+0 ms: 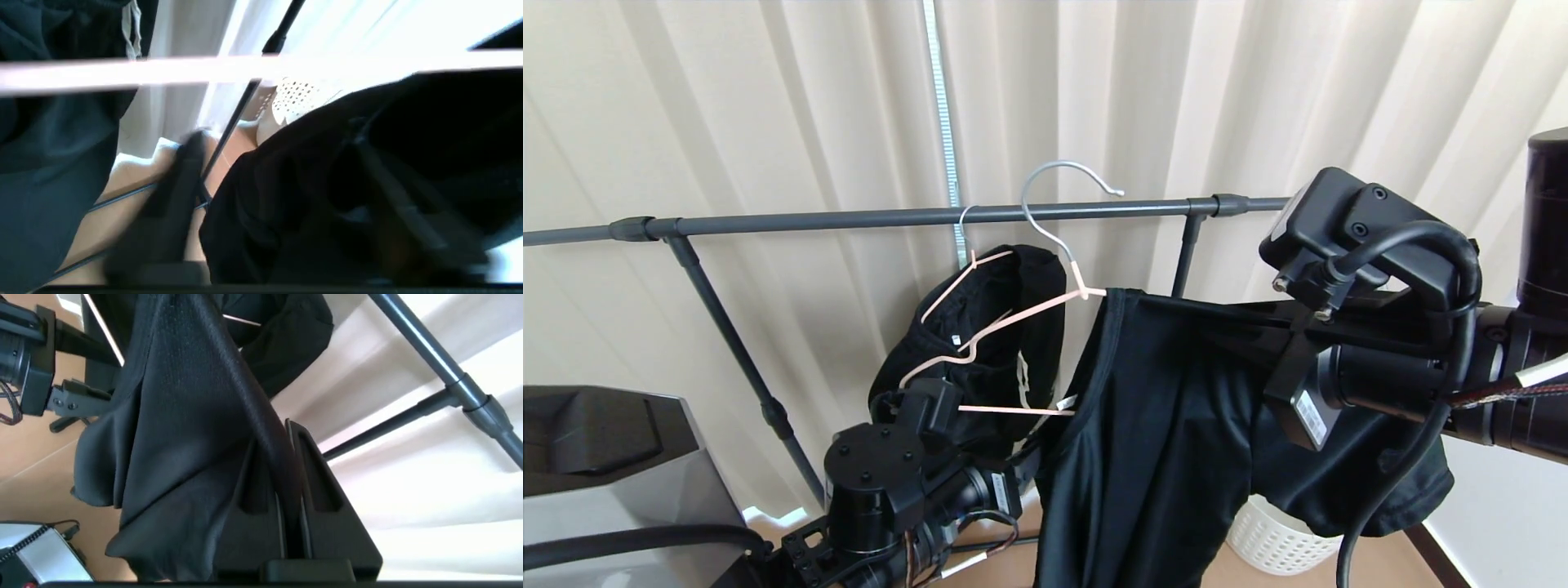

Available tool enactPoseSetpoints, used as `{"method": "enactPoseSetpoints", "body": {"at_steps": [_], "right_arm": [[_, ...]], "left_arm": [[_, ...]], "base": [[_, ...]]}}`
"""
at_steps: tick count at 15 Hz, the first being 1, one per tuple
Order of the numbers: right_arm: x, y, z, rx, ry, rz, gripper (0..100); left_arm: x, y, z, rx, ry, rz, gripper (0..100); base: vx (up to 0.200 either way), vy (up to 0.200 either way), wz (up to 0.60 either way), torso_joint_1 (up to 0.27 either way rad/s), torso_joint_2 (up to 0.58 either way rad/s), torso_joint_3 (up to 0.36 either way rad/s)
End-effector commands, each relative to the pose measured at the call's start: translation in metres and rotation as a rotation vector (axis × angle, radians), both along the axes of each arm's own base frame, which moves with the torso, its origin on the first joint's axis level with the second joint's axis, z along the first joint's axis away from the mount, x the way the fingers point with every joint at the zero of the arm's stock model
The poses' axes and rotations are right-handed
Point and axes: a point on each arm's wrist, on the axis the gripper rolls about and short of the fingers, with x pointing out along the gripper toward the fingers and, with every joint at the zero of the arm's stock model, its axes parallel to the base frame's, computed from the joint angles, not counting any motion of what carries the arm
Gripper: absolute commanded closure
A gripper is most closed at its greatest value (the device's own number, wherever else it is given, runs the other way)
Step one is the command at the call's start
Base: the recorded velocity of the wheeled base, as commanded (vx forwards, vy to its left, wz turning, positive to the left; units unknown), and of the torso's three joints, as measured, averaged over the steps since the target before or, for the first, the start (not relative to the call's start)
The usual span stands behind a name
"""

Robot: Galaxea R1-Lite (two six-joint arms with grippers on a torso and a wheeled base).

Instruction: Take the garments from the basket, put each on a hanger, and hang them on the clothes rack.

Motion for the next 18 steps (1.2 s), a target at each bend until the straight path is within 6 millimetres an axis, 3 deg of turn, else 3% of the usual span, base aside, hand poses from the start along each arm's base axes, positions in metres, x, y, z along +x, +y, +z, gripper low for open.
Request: {"method": "enactPoseSetpoints", "body": {"at_steps": [1, 10, 13, 18], "right_arm": [[-0.001, -0.003, -0.004, 0.006, 0.018, -0.013, 100], [0.0, -0.042, -0.032, 0.122, 0.182, -0.084, 100], [0.003, -0.049, -0.05, 0.167, 0.167, -0.097, 100], [0.008, -0.059, -0.059, 0.18, 0.206, -0.1, 100]], "left_arm": [[-0.001, 0.001, 0.0, 0.003, 0.002, 0.0, 100], [0.005, 0.009, 0.01, -0.015, -0.032, 0.032, 100], [0.01, 0.013, 0.01, -0.015, -0.033, 0.05, 100], [0.025, 0.026, 0.011, -0.018, -0.041, 0.109, 100]], "base": [[0.0, 0.0, 0.0, 0.0, 0.0, 0.0], [0.0, 0.0, 0.0, 0.0, 0.0, 0.0], [0.0, 0.0, 0.0, 0.0, 0.0, 0.0], [0.0, 0.0, 0.0, 0.0, 0.0, 0.0]]}}
